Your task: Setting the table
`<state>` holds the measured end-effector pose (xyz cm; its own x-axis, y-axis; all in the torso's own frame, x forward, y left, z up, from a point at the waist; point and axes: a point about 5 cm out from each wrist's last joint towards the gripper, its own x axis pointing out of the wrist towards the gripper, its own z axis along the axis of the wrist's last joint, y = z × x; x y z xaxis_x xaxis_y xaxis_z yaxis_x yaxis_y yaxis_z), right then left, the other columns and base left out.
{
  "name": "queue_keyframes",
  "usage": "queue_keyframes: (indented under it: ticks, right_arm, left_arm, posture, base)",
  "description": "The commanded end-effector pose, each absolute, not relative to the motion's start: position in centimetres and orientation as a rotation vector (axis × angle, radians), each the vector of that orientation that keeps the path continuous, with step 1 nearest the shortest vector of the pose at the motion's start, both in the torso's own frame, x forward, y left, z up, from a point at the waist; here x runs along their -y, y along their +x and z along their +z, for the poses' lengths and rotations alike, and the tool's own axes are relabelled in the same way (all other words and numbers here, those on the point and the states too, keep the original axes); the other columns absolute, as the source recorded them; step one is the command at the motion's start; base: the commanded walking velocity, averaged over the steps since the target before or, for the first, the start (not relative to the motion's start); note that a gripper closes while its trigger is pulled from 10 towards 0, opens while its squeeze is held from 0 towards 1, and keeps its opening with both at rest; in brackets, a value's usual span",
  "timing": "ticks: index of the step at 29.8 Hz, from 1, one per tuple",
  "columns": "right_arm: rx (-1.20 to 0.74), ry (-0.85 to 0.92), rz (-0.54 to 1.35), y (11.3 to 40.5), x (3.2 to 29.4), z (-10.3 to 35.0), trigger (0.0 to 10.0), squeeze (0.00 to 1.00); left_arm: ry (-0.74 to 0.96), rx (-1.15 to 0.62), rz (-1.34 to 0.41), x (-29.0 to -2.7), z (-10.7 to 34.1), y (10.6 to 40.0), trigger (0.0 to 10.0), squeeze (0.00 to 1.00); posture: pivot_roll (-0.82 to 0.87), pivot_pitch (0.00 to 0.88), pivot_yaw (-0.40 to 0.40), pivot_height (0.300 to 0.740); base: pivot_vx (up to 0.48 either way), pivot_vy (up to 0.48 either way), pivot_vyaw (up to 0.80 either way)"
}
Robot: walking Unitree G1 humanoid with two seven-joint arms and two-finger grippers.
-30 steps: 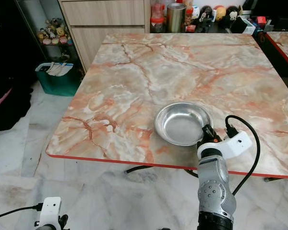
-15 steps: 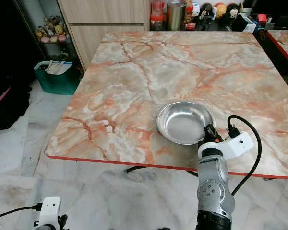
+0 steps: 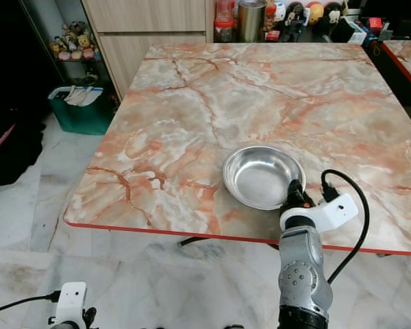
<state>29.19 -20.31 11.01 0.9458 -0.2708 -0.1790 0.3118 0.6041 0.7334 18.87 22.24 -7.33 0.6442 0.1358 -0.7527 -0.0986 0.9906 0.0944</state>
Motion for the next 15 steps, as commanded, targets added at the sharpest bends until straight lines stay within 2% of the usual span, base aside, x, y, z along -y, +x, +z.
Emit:
queue_keyframes:
  ticks: [1, 8, 10, 11, 12, 13, 14, 15]
  right_arm:
    - [-0.020, 0.855, -0.330, 29.3, 20.2, 11.8, 10.0, 1.00]
    - [-0.015, 0.834, -0.329, 29.4, 20.0, 12.1, 10.0, 1.00]
    - [-0.002, 0.807, -0.325, 29.3, 20.1, 12.4, 10.0, 1.00]
    - [0.029, 0.738, -0.291, 29.4, 19.9, 13.1, 10.0, 1.00]
    - [0.105, 0.518, -0.208, 29.6, 19.4, 15.0, 10.0, 0.56]
    - [0.105, 0.518, -0.208, 29.6, 19.4, 15.0, 10.0, 0.56]
    - [0.160, 0.419, -0.156, 29.7, 18.8, 16.3, 10.0, 0.00]
    - [0.175, 0.413, -0.148, 29.7, 18.7, 16.6, 10.0, 0.00]
  left_arm:
    - [0.049, -0.884, 0.143, -22.6, -7.5, 18.4, 10.0, 0.00]
    - [0.049, -0.884, 0.142, -22.6, -7.5, 18.4, 10.0, 0.00]
    - [0.047, -0.884, 0.142, -22.6, -7.5, 18.4, 10.0, 0.00]
    - [0.047, -0.885, 0.144, -22.6, -7.5, 18.4, 10.0, 0.00]
    - [0.048, -0.885, 0.144, -22.6, -7.5, 18.4, 10.0, 0.00]
    - [0.048, -0.885, 0.144, -22.6, -7.5, 18.4, 10.0, 0.00]
    - [0.048, -0.885, 0.144, -22.7, -7.5, 18.3, 10.0, 0.00]
    - [0.048, -0.885, 0.145, -22.7, -7.5, 18.3, 10.0, 0.00]
  posture:
    - [-0.05, 0.129, 0.050, 0.740]
    - [-0.05, 0.130, 0.050, 0.740]
    - [-0.05, 0.129, 0.050, 0.740]
    - [-0.05, 0.130, 0.051, 0.740]
    - [-0.05, 0.128, 0.053, 0.740]
    - [-0.05, 0.128, 0.053, 0.740]
    - [-0.06, 0.124, 0.054, 0.740]
    - [-0.06, 0.124, 0.054, 0.740]
  base:
    - [0.000, 0.000, 0.00]
    - [0.000, 0.000, 0.00]
    - [0.000, 0.000, 0.00]
    - [0.000, 0.000, 0.00]
    - [0.000, 0.000, 0.00]
    - [0.000, 0.000, 0.00]
    - [0.000, 0.000, 0.00]
    - [0.000, 0.000, 0.00]
